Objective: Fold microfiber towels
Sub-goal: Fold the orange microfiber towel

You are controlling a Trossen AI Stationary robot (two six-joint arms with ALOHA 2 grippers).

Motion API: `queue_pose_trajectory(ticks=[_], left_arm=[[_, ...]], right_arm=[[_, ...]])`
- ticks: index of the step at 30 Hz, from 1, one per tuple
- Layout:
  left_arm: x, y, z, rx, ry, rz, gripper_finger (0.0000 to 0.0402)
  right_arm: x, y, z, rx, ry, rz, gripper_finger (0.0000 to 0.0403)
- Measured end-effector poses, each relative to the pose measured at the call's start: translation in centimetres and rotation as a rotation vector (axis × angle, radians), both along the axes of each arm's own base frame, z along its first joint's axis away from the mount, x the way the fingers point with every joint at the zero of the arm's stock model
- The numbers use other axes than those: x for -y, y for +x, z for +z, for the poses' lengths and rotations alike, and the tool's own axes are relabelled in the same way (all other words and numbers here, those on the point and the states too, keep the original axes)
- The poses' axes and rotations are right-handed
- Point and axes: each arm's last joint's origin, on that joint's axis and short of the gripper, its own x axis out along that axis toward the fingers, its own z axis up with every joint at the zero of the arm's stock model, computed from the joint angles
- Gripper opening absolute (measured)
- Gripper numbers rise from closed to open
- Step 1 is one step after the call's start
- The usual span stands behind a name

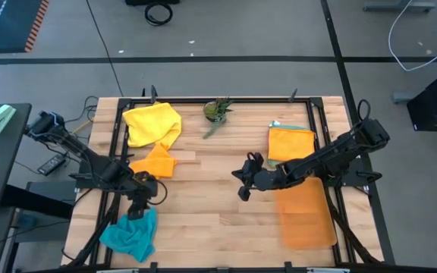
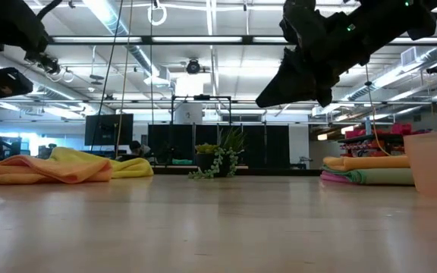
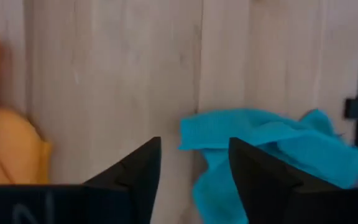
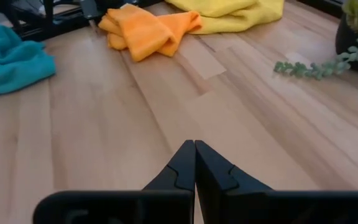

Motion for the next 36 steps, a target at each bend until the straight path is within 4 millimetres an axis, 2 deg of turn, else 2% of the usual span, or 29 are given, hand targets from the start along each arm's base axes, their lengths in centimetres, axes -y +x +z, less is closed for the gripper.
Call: queue_pose_trajectory(ticks=[3,7,14,20,24,31,36], left_arm=[[0.1,0.3,-0.2,0.044,0.067,-0.093,0.0212],[0.3,0.7,-1.0,0.031,0.152,-0.187,0.0212],[-1.7,1.8,-1.8,0.052,0.491,-0.058,0.0212],[-3.5,2.7,-2.5,-0.015,0.510,0.024,0.0224],[-4.5,3.6,-3.7,-0.113,0.483,0.042,0.0223],[-5.2,4.5,-5.9,-0.245,0.507,0.060,0.0220],[-5.5,4.6,-6.2,-0.266,0.511,0.070,0.0207]], right_arm=[[0.3,0.1,0.0,-0.008,-0.018,0.000,0.0010],[0.4,0.0,-0.1,-0.043,-0.057,0.036,0.0010],[0.9,0.1,-0.1,-0.063,-0.103,0.050,0.0010],[1.4,0.3,-0.1,-0.064,-0.084,0.048,0.0010],[1.3,0.2,-0.1,-0.065,-0.086,0.054,0.0010],[1.2,0.1,-0.3,-0.094,-0.079,0.087,0.0010],[0.9,-0.2,-0.6,-0.127,-0.064,0.097,0.0010]])
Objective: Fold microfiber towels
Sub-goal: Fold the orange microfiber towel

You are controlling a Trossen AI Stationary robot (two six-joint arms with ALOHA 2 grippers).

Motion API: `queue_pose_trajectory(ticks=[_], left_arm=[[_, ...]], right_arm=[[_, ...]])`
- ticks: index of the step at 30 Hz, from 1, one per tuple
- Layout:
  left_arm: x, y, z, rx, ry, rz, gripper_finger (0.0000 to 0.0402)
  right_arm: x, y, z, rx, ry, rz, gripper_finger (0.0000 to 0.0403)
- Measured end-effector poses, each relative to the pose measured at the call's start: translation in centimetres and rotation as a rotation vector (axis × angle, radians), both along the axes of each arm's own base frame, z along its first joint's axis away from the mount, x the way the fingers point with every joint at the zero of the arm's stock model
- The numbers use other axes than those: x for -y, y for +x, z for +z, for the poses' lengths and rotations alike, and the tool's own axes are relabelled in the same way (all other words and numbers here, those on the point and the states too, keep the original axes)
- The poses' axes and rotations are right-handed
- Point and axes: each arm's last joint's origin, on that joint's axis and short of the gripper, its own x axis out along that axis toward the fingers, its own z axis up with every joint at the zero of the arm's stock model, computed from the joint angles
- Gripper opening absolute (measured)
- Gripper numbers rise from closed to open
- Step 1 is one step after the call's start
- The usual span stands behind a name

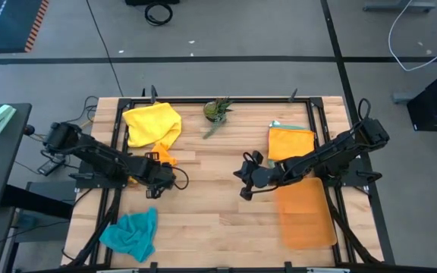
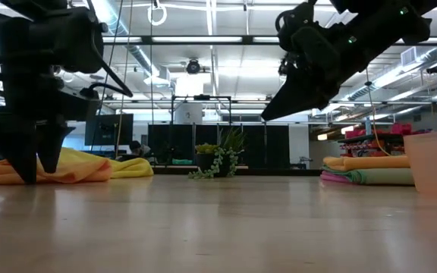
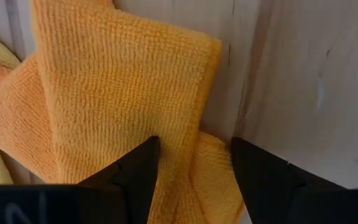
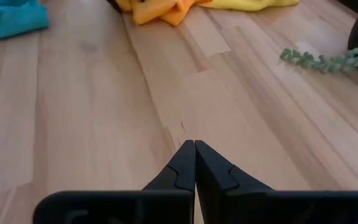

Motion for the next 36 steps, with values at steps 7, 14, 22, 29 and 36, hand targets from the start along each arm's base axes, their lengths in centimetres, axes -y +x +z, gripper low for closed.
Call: queue_pose_trajectory(ticks=[7,14,22,29,36], left_arm=[[0.4,1.7,3.3,0.014,-0.004,-0.049,0.0189],[-2.3,1.7,6.1,-0.132,-0.146,0.242,0.0186],[-4.1,0.4,3.9,-0.237,-0.200,0.247,0.0171],[-4.6,-0.4,3.0,-0.275,-0.200,0.260,0.0160],[-4.6,-0.2,3.0,-0.260,-0.203,0.239,0.0141]], right_arm=[[0.0,0.0,0.0,0.000,0.008,-0.008,0.0010],[0.0,0.0,0.0,0.005,0.020,-0.017,0.0010],[-0.5,-0.1,0.0,0.009,0.033,-0.009,0.0010],[-1.1,-0.3,0.0,-0.002,0.002,0.036,0.0010],[-1.1,-0.3,0.0,-0.001,0.001,0.031,0.0010]])
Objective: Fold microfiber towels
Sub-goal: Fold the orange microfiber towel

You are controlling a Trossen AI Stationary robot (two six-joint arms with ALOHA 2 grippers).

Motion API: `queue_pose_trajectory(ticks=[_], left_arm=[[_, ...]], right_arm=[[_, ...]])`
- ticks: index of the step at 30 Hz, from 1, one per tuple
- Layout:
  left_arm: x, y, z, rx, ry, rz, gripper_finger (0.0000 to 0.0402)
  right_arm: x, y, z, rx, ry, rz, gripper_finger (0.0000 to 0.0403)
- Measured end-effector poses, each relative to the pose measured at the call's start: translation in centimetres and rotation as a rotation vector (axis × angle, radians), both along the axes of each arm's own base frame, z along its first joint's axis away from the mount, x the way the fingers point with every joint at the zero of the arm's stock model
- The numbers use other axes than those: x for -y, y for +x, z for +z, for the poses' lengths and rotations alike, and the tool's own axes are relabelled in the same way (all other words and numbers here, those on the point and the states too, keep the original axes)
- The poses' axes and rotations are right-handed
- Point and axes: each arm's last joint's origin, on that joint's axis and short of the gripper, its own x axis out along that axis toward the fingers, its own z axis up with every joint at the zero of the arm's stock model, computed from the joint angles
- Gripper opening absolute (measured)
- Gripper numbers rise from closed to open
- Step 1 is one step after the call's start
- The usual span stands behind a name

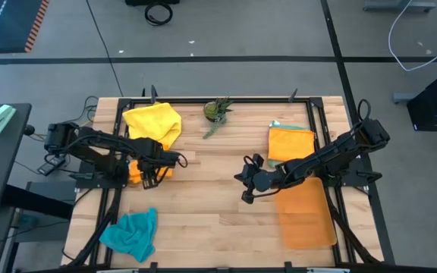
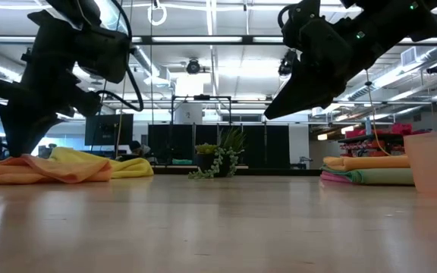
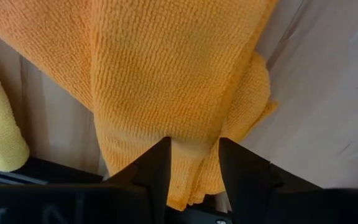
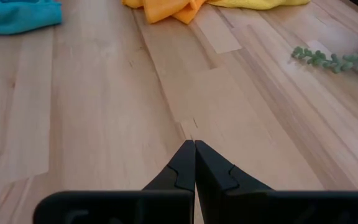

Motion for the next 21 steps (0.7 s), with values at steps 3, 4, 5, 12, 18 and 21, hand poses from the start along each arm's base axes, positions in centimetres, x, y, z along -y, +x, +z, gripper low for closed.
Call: queue_pose_trajectory(ticks=[3,4,5,12,18,21], left_arm=[[0.00,0.02,0.00,0.002,0.000,-0.003,0.0126],[-0.01,0.06,-0.01,0.006,0.001,-0.003,0.0121],[-0.01,0.12,-0.02,0.012,0.003,-0.005,0.0117],[-0.03,0.21,-0.04,0.022,0.006,-0.012,0.0080],[-0.10,0.22,-0.04,0.020,0.024,-0.058,0.0010],[-0.22,0.23,-0.03,0.018,0.062,-0.077,0.0009]], right_arm=[[0.00,0.00,0.00,0.001,0.003,-0.002,0.0010],[0.00,0.00,0.00,0.001,0.004,-0.003,0.0010],[0.00,0.00,0.00,0.002,0.005,-0.004,0.0010],[-0.02,-0.01,-0.01,0.006,0.021,-0.014,0.0010],[-0.02,-0.01,-0.01,0.006,0.022,-0.015,0.0010],[-0.04,-0.02,-0.03,0.003,0.027,-0.009,0.0010]])
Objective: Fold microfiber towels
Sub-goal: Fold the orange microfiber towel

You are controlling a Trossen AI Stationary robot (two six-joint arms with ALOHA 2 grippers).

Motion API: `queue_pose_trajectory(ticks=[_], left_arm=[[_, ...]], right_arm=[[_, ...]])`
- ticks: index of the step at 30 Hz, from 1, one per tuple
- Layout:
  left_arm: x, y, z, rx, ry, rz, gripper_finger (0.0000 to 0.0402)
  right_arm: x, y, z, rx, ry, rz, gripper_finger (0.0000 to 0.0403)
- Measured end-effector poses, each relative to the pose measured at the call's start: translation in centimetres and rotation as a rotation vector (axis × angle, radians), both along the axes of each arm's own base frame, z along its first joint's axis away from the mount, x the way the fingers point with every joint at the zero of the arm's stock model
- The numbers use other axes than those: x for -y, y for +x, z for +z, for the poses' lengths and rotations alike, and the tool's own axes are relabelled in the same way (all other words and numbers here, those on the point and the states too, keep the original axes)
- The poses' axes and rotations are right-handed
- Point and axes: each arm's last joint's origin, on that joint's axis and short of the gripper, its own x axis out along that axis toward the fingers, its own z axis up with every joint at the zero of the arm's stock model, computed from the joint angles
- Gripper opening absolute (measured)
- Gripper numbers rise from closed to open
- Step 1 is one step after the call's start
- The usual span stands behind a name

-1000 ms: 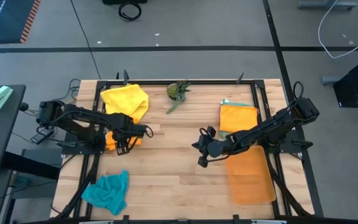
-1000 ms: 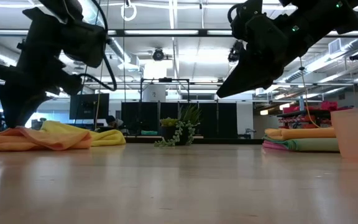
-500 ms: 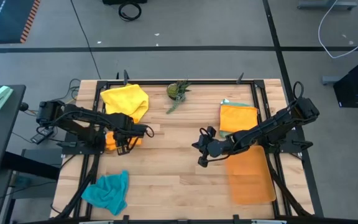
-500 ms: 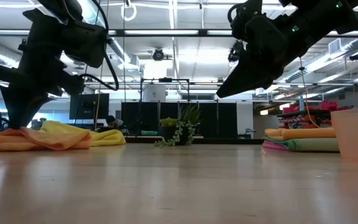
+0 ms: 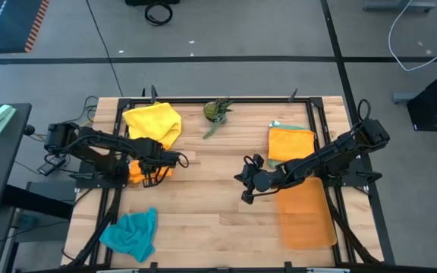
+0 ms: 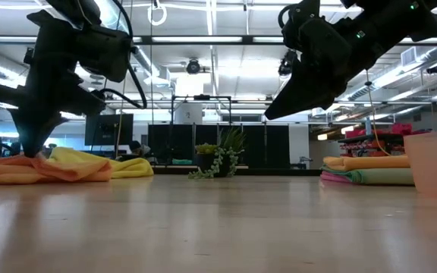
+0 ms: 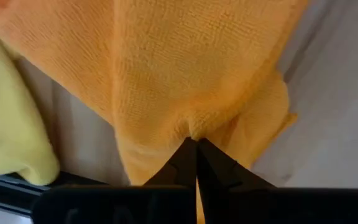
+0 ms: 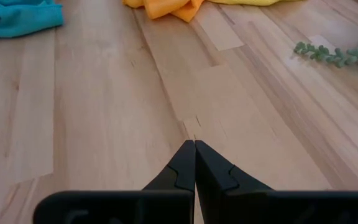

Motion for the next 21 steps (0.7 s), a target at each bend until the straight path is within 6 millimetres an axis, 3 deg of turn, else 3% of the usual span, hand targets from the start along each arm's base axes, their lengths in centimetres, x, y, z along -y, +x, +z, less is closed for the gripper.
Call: queue_pose_trajectory(ticks=[5,9,16,21], left_arm=[[0.0,0.9,1.4,0.030,-0.002,-0.046,0.0005],[-0.1,3.1,5.0,0.147,0.003,-0.090,0.0004],[-0.1,7.7,16.3,0.635,0.055,-0.169,0.0005],[0.4,8.7,24.1,1.020,0.105,-0.233,0.0003]], right_arm=[[-0.1,-0.1,0.1,-0.015,0.036,0.047,0.0010],[-0.1,-0.7,1.1,-0.021,0.071,0.088,0.0010],[-0.5,-3.3,4.6,0.023,0.095,0.144,0.0010],[-1.3,-5.3,7.4,0.117,0.096,0.221,0.0010]])
